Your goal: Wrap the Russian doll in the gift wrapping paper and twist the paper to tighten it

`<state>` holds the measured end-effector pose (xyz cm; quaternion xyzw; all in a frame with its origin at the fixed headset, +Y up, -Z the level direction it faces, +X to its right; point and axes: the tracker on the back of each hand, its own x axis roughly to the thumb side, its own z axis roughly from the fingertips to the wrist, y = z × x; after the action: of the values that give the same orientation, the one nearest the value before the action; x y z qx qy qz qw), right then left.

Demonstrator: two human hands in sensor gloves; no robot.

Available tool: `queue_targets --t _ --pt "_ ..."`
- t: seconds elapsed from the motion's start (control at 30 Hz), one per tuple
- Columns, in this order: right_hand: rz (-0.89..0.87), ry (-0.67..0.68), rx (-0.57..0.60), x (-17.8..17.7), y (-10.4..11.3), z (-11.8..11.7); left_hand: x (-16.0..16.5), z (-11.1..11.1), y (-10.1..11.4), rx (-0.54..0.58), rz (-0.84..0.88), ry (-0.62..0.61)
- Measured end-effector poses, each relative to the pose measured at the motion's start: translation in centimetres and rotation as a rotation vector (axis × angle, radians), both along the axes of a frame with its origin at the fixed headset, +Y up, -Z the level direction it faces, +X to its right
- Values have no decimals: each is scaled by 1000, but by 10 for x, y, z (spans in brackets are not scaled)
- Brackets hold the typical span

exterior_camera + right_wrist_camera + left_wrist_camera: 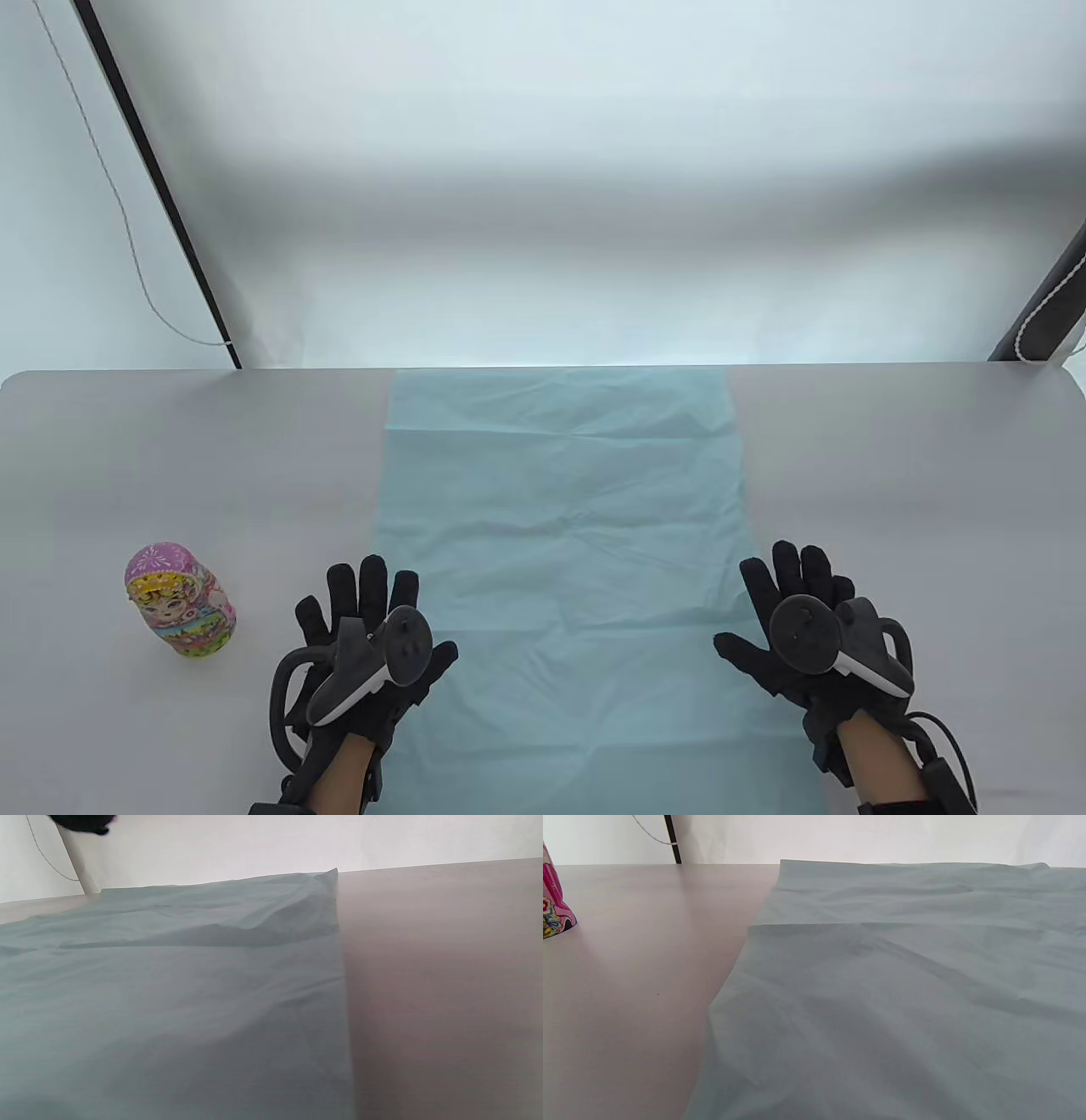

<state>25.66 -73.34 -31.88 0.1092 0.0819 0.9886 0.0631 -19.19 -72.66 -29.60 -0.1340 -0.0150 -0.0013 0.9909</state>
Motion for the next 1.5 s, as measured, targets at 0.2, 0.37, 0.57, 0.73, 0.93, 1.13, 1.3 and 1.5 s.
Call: queue_targets --t 0.2,0.37,0.57,0.73,0.93,1.13,1.3,1.5 --pt "-7 2 4 0 0 0 -2 0 0 -4 5 11" --pt "-16 1 10 1 2 0 -2 0 2 8 -1 27" --pt "-46 11 29 1 7 1 -26 -5 43 161 52 105" --pt "-43 24 31 0 7 1 -80 -24 72 244 -24 262" --pt "-53 25 28 1 8 0 -139 -44 66 189 4 467" --pt "-55 23 48 2 11 1 -169 -51 53 132 25 551" --pt "-40 21 42 2 10 1 -170 -60 54 49 -96 585" --pt "-31 12 38 1 10 2 -170 -70 49 77 -268 551"
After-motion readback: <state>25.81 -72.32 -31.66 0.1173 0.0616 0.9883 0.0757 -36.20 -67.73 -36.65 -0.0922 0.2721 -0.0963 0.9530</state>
